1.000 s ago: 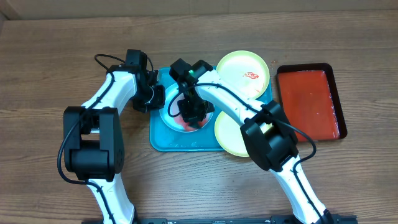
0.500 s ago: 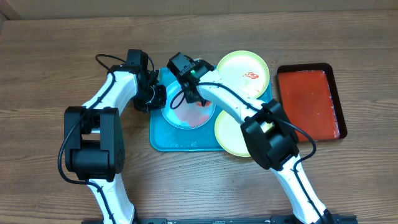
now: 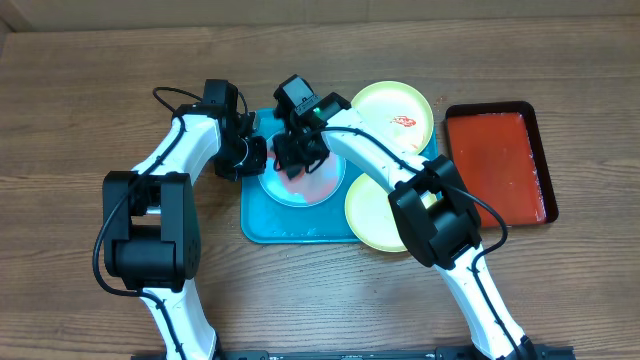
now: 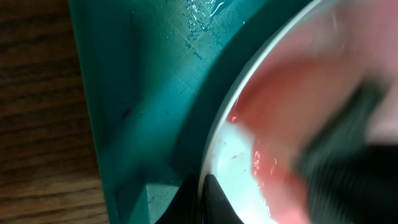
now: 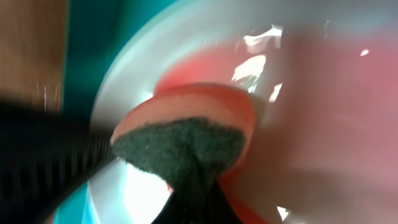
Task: Clean dirty plates on tray and stack at the side
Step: 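Scrub white plate with sponge while left gripper holds its rim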
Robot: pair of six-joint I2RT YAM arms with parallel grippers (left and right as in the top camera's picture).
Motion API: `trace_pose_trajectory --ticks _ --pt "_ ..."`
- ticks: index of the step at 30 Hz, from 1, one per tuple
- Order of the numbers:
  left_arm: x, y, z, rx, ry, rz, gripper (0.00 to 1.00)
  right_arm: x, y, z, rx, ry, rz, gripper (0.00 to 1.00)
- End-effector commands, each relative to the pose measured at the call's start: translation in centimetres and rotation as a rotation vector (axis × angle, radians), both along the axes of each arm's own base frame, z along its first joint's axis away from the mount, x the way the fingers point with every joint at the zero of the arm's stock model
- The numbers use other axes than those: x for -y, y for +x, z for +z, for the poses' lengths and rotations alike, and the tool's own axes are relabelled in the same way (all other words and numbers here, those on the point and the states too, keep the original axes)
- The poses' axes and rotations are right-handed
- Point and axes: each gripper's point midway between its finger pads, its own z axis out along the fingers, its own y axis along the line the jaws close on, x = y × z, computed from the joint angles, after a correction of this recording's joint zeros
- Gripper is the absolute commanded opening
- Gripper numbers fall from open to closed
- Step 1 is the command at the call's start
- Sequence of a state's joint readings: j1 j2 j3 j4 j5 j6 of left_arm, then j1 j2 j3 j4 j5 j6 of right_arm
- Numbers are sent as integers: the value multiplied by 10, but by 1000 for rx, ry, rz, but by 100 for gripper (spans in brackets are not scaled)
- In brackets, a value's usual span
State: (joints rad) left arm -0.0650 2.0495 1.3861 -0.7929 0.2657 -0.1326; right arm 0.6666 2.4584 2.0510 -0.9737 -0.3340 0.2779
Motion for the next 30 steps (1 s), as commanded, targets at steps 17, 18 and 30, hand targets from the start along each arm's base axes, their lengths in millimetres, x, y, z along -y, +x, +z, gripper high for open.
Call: trace_pose_trajectory --ticks 17,18,30 --pt "-13 -6 -10 -23 64 21 4 153 14 -12 175 -779 -119 4" --pt "-13 -5 -10 -23 64 21 4 155 20 -11 204 -788 -135 4" --pt "-14 -6 -10 -23 67 22 4 52 50 -36 230 -261 -173 4"
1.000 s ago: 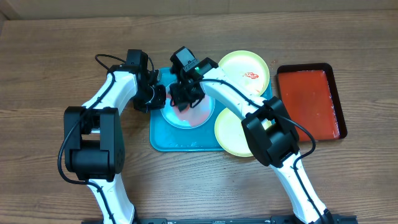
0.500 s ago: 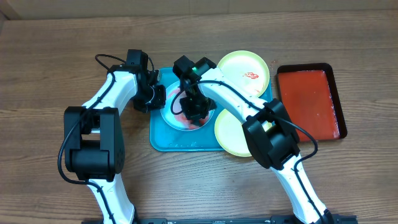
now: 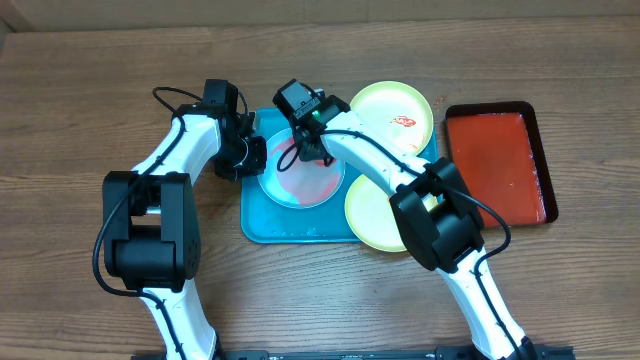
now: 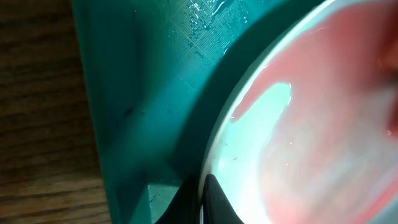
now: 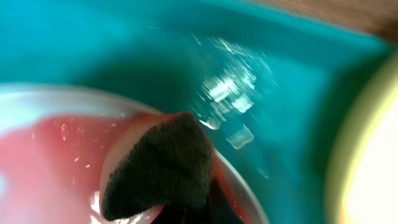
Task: Clean dirty plates on tray and stack at the side
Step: 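Scrub white plate with sponge while left gripper holds its rim, then raise sponge with right gripper back toward the red tray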
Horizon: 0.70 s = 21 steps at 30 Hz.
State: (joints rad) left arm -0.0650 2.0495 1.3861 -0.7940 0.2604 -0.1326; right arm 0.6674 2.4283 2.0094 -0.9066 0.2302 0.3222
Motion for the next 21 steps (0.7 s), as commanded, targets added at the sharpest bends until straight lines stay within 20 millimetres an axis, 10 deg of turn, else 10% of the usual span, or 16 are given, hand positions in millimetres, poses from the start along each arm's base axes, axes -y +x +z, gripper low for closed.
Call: trace_pose_trajectory --ticks 1,11,21 --pt "-13 -5 -10 -22 61 21 4 -29 -19 -37 -154 196 46 4" --pt "-13 -5 -10 -20 62 14 4 -86 -70 -6 -396 528 308 4" --pt "-20 2 13 -6 92 -6 4 -41 -42 123 -244 612 276 4"
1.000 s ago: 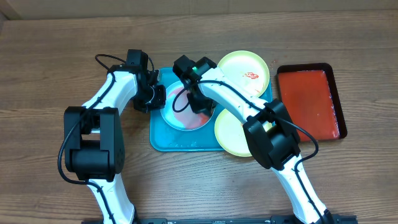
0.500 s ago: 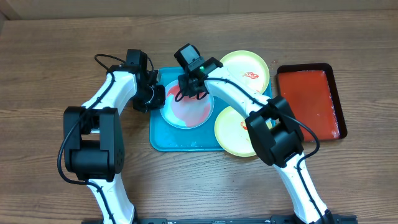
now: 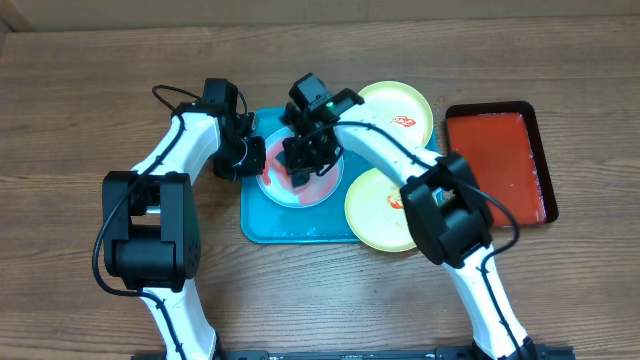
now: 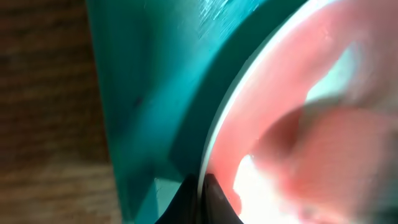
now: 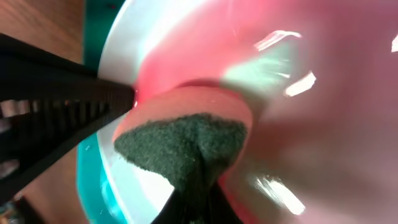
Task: Clean dirty plates on tray and stack at the side
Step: 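Raise sponge with right gripper back toward the red tray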
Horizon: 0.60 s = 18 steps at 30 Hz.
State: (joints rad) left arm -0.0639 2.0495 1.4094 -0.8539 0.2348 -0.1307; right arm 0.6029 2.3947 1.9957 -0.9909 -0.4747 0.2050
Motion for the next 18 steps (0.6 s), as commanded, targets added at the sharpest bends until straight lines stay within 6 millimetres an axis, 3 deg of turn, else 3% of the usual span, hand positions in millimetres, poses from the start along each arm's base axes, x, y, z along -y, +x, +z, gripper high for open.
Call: trace_pose_trajectory --ticks 1,5,10,14,18 --pt "-15 10 17 42 65 -18 4 24 30 114 178 143 -52 4" --pt "-15 20 49 112 72 -51 4 81 46 169 248 126 -185 4" --pt "-27 25 93 205 145 -58 4 155 50 217 300 105 -333 4" --pt "-42 23 118 246 238 -48 4 206 53 233 313 77 -441 4" --pt "-58 18 138 278 363 -35 4 245 54 232 292 37 -528 4"
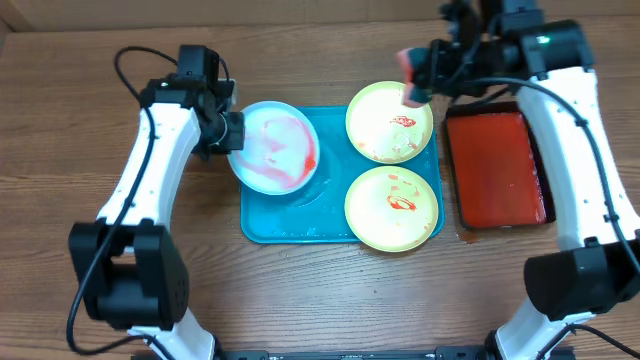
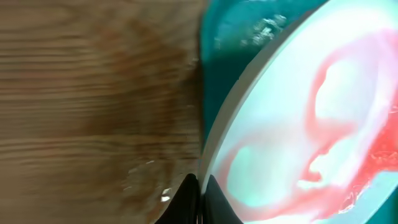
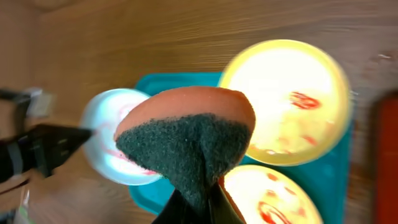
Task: Clean dirty plates on tray and stack at the side
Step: 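Raise sponge with right gripper back toward the red tray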
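A pale blue plate (image 1: 274,146) smeared with red hangs over the left edge of the teal tray (image 1: 300,225), its rim pinched in my shut left gripper (image 1: 228,133); the left wrist view shows that plate (image 2: 298,118) half over bare wood. Two yellow plates with red stains lie on the tray, one at the back (image 1: 389,122) and one at the front (image 1: 393,207). My right gripper (image 1: 418,78) is raised high at the back right, shut on a pink sponge (image 3: 186,134) with a dark green scouring face.
A red tray (image 1: 498,165) holding reddish liquid lies on the wooden table right of the teal tray. Wet patches glisten on the teal tray's floor (image 1: 325,205). Bare wood stretches to the left and front.
My right gripper has left the blue plate and now sits high near the back yellow plate, sponge still held. My left gripper has shifted the blue plate leftward, partly off the tray.
At first my right gripper pressed the sponge on the red-smeared blue plate while my left gripper pinched its rim. The sponge then sat at the plate's far edge, then back on its left side. Now the sponge is lifted away and the plate overhangs the tray.
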Robot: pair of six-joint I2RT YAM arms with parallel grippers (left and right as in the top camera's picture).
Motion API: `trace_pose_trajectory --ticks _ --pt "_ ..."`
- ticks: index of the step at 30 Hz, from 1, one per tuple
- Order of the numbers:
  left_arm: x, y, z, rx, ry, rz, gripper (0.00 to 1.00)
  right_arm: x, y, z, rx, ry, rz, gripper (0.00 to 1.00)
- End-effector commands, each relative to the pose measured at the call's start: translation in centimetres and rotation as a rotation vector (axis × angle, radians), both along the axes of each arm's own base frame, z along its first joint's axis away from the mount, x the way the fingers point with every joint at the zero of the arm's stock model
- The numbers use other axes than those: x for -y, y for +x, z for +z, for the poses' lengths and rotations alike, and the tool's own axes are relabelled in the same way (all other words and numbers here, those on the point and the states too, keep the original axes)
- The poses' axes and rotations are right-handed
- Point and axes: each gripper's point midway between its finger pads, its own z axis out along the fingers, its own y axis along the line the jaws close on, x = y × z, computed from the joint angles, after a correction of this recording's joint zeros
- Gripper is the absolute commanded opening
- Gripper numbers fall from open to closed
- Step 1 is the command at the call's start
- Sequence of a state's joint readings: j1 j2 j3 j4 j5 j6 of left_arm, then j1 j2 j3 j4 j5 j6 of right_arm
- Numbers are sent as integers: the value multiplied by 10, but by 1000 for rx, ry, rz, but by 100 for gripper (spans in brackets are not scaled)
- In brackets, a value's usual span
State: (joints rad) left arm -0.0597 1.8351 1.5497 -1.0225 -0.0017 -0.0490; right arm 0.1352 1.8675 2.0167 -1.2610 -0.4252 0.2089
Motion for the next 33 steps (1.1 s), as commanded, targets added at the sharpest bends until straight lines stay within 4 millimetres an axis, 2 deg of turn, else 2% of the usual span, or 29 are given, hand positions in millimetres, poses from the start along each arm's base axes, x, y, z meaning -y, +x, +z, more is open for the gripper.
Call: trace_pose_trajectory --ticks 1,4,9,17,21,33 --pt "-19 2 32 78 154 8 4 26 3 3 1 -23 -60 4" --pt "-21 -1 45 105 232 4 4 44 4 -1 -13 -52 -105 4" --pt "-6 -3 61 154 364 -45 5 58 4 -4 -25 -79 -138 4" --pt "21 -4 93 284 672 -72 4 64 2 -8 -39 -114 -155 4" --pt "38 -6 109 354 763 -83 5 67 1 -10 -44 -133 -164 4" --pt "65 -14 163 592 999 -5 4 68 -1 -11 -52 -135 -164 4"
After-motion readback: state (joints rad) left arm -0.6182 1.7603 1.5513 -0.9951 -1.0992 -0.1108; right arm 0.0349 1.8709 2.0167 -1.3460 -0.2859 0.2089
